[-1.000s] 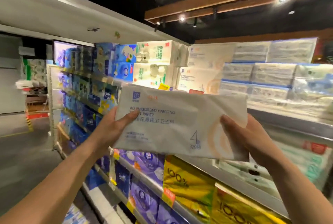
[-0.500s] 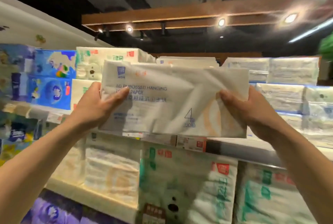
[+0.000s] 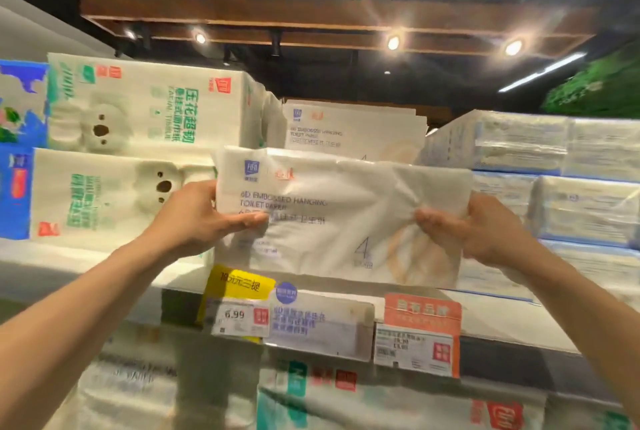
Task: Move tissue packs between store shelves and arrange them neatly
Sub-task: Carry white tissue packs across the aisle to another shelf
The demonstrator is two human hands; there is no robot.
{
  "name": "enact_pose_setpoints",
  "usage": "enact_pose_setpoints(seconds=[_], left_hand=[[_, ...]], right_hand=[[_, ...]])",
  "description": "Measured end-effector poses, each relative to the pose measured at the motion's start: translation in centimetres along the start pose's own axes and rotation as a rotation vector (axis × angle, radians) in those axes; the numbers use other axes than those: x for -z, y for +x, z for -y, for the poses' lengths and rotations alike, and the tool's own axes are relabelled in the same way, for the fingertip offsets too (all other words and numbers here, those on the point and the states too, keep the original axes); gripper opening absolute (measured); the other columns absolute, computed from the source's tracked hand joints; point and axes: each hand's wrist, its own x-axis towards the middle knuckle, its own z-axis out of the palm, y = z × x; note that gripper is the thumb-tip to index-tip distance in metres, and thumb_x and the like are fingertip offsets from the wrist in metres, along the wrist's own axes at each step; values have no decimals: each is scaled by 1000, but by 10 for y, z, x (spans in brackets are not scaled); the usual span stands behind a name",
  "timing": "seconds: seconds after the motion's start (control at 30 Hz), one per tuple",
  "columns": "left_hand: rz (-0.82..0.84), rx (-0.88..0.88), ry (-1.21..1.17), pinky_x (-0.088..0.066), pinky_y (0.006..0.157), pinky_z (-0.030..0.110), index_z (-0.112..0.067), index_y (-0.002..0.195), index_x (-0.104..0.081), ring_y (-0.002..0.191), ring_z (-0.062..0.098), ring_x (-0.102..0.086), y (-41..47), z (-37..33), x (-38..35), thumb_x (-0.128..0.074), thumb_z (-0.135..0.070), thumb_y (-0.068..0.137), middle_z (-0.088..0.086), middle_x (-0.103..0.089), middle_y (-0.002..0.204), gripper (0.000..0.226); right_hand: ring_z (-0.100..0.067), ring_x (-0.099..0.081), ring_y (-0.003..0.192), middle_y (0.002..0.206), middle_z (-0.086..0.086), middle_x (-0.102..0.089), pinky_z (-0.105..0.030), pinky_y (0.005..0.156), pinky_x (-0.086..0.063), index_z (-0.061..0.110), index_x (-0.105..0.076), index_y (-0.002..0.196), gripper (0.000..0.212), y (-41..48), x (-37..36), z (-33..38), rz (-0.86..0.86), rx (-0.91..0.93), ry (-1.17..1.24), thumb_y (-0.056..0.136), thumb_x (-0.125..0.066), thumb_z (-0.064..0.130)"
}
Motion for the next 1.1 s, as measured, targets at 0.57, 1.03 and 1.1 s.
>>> enact_pose_setpoints(seconds=[0.57, 1.03, 1.1], left_hand=[[-280, -632, 855, 12, 120, 58, -25, 160, 6, 151, 39, 20, 60, 32, -28, -88, -43, 66, 17, 14, 167, 134], [-44, -618, 1100, 18, 118, 60, -25, 157, 19, 147, 38, 31, 74, 23, -29, -37, -73, 92, 11, 19, 165, 99], [6, -613, 1074, 17, 119, 58, -23, 156, 20, 147, 36, 30, 66, 20, -21, -26, -81, 85, 12, 17, 166, 103]], right_hand=[[-36, -18, 150, 163, -6, -15, -60, 117, -29, 31, -5, 156, 122, 10, -38, 21, -182, 119, -891, 66, -75, 75], [-31, -25, 150, 159, -8, -31, -72, 118, -6, 19, -15, 153, 117, 25, -50, 34, 90, 175, -1048, 68, -69, 78], [-30, -11, 155, 166, -6, -16, -71, 119, -3, 24, -4, 157, 121, 18, -46, 33, 84, 173, -1001, 69, -68, 78]])
